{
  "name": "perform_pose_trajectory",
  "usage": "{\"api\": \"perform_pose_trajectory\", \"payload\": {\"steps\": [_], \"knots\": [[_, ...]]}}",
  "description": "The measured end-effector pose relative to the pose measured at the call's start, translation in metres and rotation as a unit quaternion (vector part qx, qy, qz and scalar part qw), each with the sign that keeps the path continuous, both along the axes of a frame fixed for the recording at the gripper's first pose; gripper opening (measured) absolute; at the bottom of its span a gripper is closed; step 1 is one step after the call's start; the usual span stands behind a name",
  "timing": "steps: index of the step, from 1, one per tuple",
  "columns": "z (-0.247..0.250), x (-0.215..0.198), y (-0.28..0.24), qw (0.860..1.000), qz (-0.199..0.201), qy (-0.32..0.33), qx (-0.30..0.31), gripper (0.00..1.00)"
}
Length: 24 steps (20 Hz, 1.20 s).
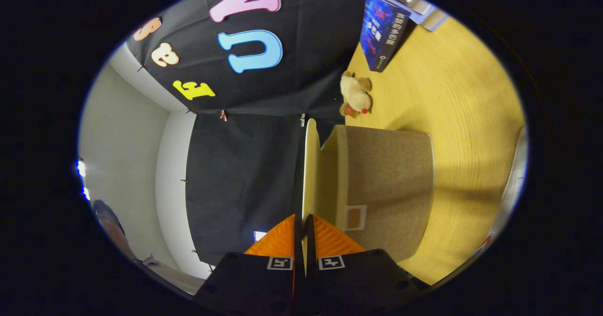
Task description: Open the storage box then place both shoes into the box .Put the left shoe in first, then the right shoe, with the right side of both shoes facing outward in a uniform manner.
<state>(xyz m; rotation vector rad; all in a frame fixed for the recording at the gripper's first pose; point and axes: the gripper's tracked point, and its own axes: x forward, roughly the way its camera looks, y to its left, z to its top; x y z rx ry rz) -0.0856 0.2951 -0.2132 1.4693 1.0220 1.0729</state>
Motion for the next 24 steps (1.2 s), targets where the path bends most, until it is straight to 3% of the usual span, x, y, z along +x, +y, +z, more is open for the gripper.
{"api": "perform_pose_trajectory", "payload": {"steps": [8, 13, 24], "knots": [[0.101, 0.023, 0.056, 0.997, -0.023, -0.072, -0.018, 0.05], [0.143, 0.022, 0.109, 0.995, -0.010, -0.095, -0.034, 0.05], [0.165, 0.021, 0.224, 0.989, 0.029, -0.126, -0.076, 0.05]]}}
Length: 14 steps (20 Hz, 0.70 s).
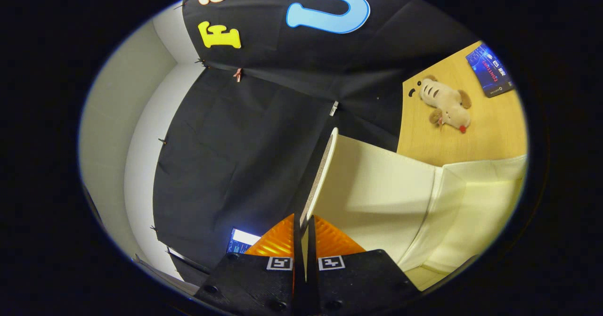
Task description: Open the storage box then place both shoes into the box .Put the left shoe in first, then the right shoe, with the right side of both shoes facing outward in a uniform manner.
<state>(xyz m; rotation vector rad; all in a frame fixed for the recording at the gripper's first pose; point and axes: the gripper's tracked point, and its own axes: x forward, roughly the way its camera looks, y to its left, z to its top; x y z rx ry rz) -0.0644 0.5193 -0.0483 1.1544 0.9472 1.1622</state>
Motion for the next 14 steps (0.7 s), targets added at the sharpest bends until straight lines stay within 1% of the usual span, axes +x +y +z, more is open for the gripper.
{"api": "perform_pose_trajectory", "payload": {"steps": [3, 4, 6, 12, 14], "knots": [[-0.001, -0.001, 0.011, 1.000, 0.000, -0.001, -0.006, 0.08], [-0.005, -0.001, 0.015, 1.000, -0.003, -0.002, -0.014, 0.15], [-0.014, 0.008, 0.020, 0.999, -0.010, -0.010, -0.032, 0.39], [-0.029, 0.026, 0.009, 0.995, -0.054, -0.038, -0.073, 0.96], [-0.032, 0.028, 0.000, 0.994, -0.060, -0.041, -0.081, 0.96]]}}
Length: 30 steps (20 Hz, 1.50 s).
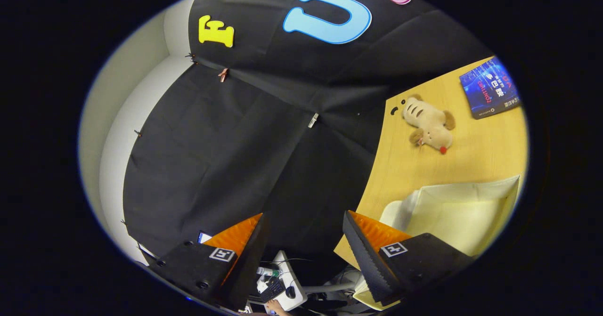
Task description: Open the storage box then place both shoes into the box .Put the left shoe in first, then the right shoe, with the right side of both shoes facing outward in a uniform manner.
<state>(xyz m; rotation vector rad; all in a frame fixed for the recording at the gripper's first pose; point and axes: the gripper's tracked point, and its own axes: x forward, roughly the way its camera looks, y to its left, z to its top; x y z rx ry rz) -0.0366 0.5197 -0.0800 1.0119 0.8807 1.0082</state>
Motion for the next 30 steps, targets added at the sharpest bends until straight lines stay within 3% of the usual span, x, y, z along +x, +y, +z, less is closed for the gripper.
{"api": "perform_pose_trajectory", "payload": {"steps": [6, 11, 16, 18, 22, 26, 30], "knots": [[-0.021, -0.008, -0.050, 0.998, -0.012, -0.026, -0.054, 0.97], [-0.054, -0.015, -0.135, 0.990, -0.048, -0.045, -0.124, 0.98], [-0.114, -0.044, -0.234, 0.965, -0.040, -0.062, -0.253, 0.98], [-0.127, -0.064, -0.267, 0.959, -0.022, -0.057, -0.277, 0.98], [-0.181, -0.090, -0.323, 0.947, -0.024, 0.001, -0.322, 0.97], [-0.244, -0.110, -0.374, 0.923, -0.048, 0.077, -0.373, 0.97], [-0.285, -0.117, -0.390, 0.911, -0.050, 0.115, -0.392, 0.93]]}}
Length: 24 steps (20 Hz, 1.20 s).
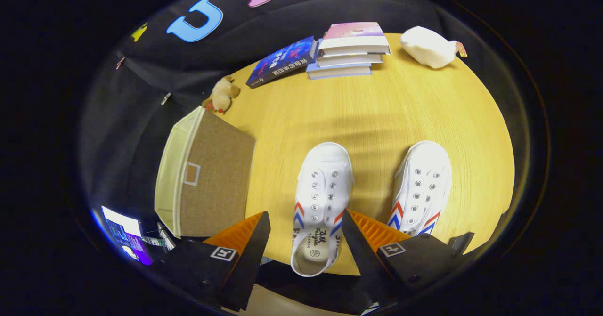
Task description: Open the storage box then place both shoes into the box .Put the left shoe in first, then the right shoe, with the right side of both shoes facing outward in a uniform manner.
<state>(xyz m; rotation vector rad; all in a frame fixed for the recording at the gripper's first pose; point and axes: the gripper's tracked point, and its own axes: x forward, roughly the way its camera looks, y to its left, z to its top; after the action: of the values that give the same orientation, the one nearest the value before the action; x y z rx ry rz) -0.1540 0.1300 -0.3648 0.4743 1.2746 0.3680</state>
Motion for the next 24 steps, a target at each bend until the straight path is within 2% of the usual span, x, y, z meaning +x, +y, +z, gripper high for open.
{"api": "perform_pose_trajectory", "payload": {"steps": [3, 7, 10, 13, 19, 21, 22, 23, 24], "knots": [[-0.026, -0.002, -0.005, 0.999, 0.007, 0.015, -0.027, 0.92], [-0.053, 0.004, -0.001, 0.998, -0.014, 0.044, -0.037, 0.83], [-0.066, 0.000, 0.004, 0.997, -0.012, 0.050, -0.051, 0.66], [-0.071, -0.001, 0.007, 0.997, -0.016, 0.058, -0.048, 0.58], [-0.073, -0.004, 0.007, 0.996, -0.036, 0.069, -0.033, 0.57], [-0.076, -0.004, 0.001, 0.995, -0.049, 0.083, -0.032, 0.46], [-0.066, -0.004, -0.006, 0.994, -0.052, 0.085, -0.031, 0.21], [-0.077, -0.010, 0.000, 0.994, -0.057, 0.090, -0.016, 0.12], [-0.073, -0.013, 0.001, 0.993, -0.069, 0.098, -0.002, 0.11]]}}
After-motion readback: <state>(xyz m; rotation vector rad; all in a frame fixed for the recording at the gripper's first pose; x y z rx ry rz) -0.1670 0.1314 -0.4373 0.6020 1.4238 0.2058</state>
